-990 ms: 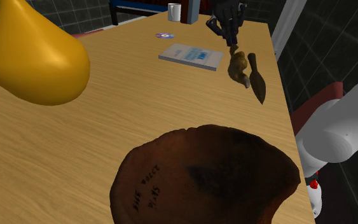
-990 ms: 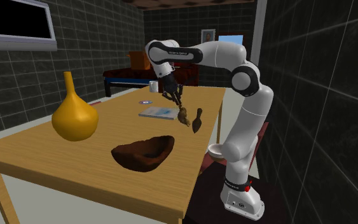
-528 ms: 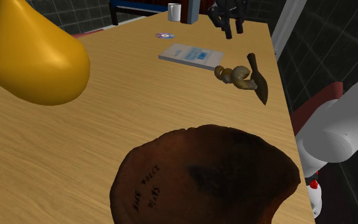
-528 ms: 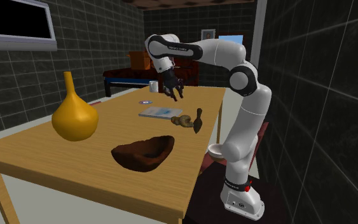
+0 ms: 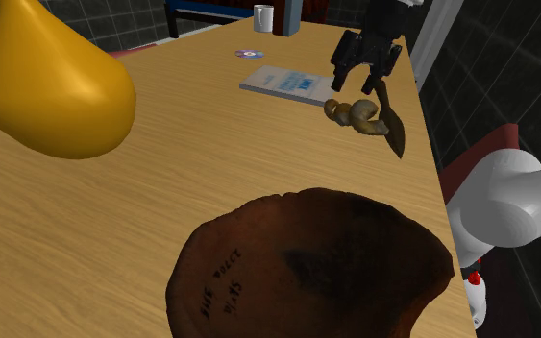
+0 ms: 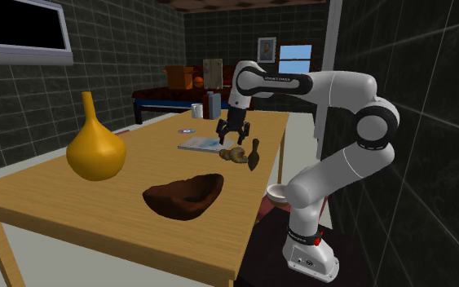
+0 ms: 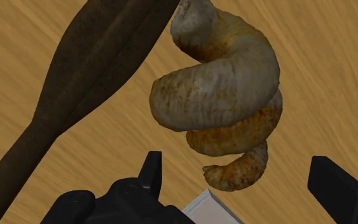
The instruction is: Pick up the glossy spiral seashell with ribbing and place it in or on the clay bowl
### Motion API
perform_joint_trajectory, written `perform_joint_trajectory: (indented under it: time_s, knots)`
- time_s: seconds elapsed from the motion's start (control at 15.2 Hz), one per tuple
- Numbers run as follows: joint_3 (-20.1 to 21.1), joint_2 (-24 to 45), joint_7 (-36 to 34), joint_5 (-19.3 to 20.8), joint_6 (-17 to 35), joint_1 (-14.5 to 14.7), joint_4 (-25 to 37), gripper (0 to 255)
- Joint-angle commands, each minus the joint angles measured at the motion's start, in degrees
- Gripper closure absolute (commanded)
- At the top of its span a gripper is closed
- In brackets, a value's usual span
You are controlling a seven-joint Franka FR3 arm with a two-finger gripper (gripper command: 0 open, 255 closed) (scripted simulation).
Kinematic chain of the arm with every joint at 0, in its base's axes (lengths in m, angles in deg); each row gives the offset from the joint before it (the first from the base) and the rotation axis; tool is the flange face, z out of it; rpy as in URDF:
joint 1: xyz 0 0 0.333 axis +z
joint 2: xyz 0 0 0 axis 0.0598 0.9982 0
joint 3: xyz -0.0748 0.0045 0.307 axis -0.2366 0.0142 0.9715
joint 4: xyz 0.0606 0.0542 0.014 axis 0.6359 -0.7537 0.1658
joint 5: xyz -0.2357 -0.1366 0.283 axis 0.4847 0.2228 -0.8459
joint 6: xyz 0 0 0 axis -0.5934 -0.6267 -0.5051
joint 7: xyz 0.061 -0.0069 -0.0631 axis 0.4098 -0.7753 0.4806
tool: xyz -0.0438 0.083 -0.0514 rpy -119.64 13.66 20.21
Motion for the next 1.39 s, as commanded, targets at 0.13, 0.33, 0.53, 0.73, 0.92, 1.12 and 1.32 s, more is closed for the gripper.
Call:
perform_joint_trajectory:
  time_s: [0.13, 0.33, 0.53, 0.73, 0.92, 1.12, 1.32]
  knots:
    - [-0.1, -2.8, 1.2, -2.2, 6.0, 0.7, -6.1, 0]
    - [0.4, -2.7, 1.3, -2.6, 8.3, 0.8, -8.3, 0]
    - [0.5, -2.7, 1.3, -2.7, 8.7, 0.9, -8.7, 0]
    - [0.5, -2.7, 1.3, -2.7, 8.7, 0.9, -8.7, 0]
    - [0.5, -2.7, 1.3, -2.7, 8.7, 0.9, -8.7, 0]
    - [0.5, -2.7, 1.3, -2.7, 8.7, 0.9, -8.7, 255]
    - [0.5, -2.7, 1.3, -2.7, 8.7, 0.9, -8.7, 255]
